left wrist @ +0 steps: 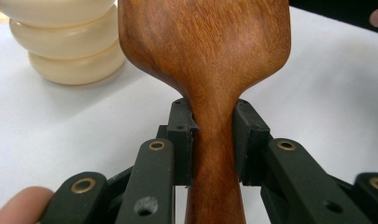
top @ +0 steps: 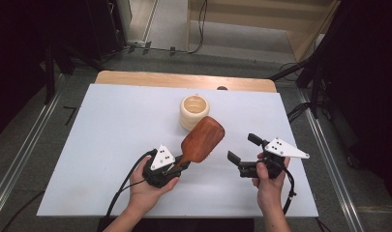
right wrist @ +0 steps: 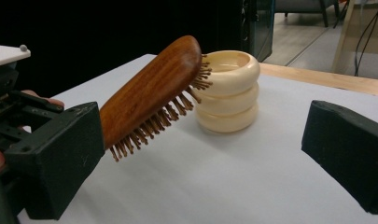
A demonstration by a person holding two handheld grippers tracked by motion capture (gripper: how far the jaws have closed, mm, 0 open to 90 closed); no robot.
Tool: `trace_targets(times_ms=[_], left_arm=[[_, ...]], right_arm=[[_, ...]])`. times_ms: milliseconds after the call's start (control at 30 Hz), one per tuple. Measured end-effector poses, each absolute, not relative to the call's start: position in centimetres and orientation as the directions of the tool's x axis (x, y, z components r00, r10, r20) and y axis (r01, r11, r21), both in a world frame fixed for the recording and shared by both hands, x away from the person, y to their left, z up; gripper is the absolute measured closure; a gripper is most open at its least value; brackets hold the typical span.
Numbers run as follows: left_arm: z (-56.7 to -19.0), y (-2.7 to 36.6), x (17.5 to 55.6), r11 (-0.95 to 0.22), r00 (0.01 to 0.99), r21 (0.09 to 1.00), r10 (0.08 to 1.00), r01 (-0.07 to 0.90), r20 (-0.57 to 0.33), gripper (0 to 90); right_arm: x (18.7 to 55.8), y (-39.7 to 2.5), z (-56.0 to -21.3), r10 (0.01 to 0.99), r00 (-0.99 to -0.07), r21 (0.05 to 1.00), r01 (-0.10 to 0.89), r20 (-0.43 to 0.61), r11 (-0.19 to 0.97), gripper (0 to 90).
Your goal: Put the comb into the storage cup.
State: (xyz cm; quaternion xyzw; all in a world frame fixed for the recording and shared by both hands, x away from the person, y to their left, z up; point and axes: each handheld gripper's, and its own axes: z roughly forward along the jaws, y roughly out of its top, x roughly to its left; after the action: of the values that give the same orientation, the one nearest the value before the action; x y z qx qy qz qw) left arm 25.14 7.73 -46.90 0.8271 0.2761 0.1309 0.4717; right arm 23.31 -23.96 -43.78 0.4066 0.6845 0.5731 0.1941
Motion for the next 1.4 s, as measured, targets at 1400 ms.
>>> trace_targets(times_ms=[1400], left_arm=[[-47.2,6.9,23.2,-0.310,0.823,0.921,0.567,0.234,-0.018,72.3]], right_arm=[[25.7,-18.5,-45.0,0.619,-0.552,0.799,0.557,0.558,-0.224,5.2]])
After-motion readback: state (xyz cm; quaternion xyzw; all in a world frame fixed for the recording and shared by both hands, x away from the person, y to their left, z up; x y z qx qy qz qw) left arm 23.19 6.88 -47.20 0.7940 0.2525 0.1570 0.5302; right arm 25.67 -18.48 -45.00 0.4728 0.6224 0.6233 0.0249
